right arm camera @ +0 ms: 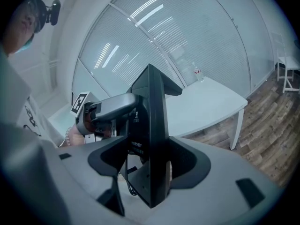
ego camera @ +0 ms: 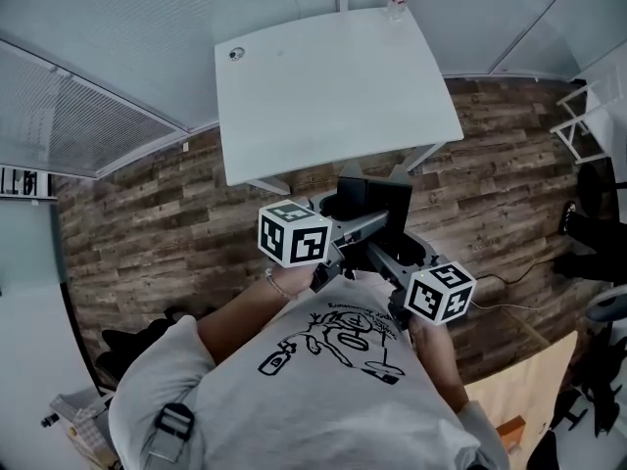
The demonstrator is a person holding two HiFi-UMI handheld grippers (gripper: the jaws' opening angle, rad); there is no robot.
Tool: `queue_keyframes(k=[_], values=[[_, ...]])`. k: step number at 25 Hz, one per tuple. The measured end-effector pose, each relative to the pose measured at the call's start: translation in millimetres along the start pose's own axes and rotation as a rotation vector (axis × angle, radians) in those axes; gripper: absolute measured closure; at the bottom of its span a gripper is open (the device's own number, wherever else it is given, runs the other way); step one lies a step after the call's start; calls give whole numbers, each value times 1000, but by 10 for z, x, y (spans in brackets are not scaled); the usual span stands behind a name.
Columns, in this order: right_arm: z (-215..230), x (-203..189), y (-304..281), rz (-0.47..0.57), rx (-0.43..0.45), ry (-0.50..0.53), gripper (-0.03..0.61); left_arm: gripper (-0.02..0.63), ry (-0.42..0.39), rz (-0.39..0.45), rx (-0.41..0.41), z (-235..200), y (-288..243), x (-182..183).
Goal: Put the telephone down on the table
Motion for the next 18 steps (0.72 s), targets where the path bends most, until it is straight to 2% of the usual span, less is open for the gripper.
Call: queue_keyframes(k=[7, 14, 18], values=[[298, 643, -608, -19, 2, -9, 319, 288, 19, -3, 7, -553, -207, 711], [356, 837, -797, -12, 7, 12, 319, 288, 5, 15, 7, -700, -225, 936], [546, 1192, -1237, -24, -1, 3, 319, 288, 22, 8, 1, -1121, -348, 1348]])
Point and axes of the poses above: the fingertips, and each gripper's own axes: y backward along the fingers, z to its right, x out of its top, the point moved 8 cm from there along y, backward along the fingers, and after that the axes turned 13 degrees about x, right-handed, at the moved point
